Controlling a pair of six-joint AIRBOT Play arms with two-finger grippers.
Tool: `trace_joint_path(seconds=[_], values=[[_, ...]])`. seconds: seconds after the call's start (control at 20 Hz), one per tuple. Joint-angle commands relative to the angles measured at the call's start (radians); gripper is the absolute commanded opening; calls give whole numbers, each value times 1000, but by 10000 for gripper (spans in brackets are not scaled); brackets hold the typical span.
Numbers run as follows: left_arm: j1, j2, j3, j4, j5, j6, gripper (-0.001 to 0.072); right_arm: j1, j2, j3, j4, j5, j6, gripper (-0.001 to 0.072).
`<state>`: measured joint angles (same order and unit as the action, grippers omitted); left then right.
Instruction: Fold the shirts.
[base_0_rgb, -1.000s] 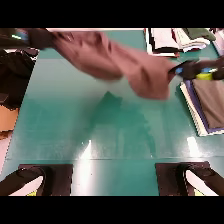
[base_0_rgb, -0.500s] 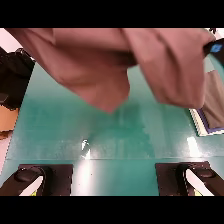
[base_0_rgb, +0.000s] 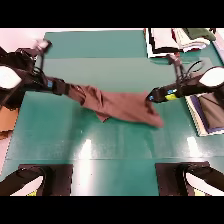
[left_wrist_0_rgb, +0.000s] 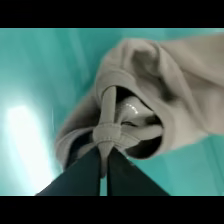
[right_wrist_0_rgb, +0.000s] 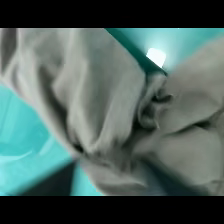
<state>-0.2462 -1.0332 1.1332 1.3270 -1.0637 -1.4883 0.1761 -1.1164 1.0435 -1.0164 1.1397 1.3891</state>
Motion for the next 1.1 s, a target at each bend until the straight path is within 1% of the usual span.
trace_joint_path(seconds=[0.0,0.1,0.2,0.3,0.35,0.4,0.55,0.6,0.65,0.7,0.8,0.9,0.95,1.0,1.05], values=[[0,-35,-64,6,11,5,28,-13,-92,-32,-4,-55,2,561],[0,-34,-63,10,23,5,27,-64,-96,-3,-5,-29,-1,561],[0,-34,-63,9,27,5,28,-103,-87,0,-6,38,-16,559],[0,-34,-63,8,37,5,27,-111,-87,-4,-8,113,-47,556],[0,-34,-63,8,41,5,28,-106,-87,-13,-6,121,-54,555],[0,-34,-63,8,42,5,27,-92,-87,-28,-6,115,-69,555],[0,-34,-63,8,43,5,28,-14,-87,-97,-4,61,-72,553],[0,-34,-63,8,43,5,28,14,-87,-119,-5,31,-72,540],[0,-34,-63,8,44,5,28,42,-87,-137,-4,-9,-72,447],[0,-34,-63,8,47,4,28,66,-87,-151,-3,-52,-71,432],[0,-34,-63,8,57,4,28,104,-91,-162,-6,-120,-71,431],[0,-34,-63,7,61,4,28,129,-117,-150,-5,-147,-70,429],[0,-34,-63,5,58,4,28,133,-134,-143,-5,-150,-70,399],[0,-34,-63,5,57,4,28,138,-152,-133,-5,-144,-70,291],[0,-34,-63,5,57,4,28,138,-161,-122,-5,-141,-71,157]])
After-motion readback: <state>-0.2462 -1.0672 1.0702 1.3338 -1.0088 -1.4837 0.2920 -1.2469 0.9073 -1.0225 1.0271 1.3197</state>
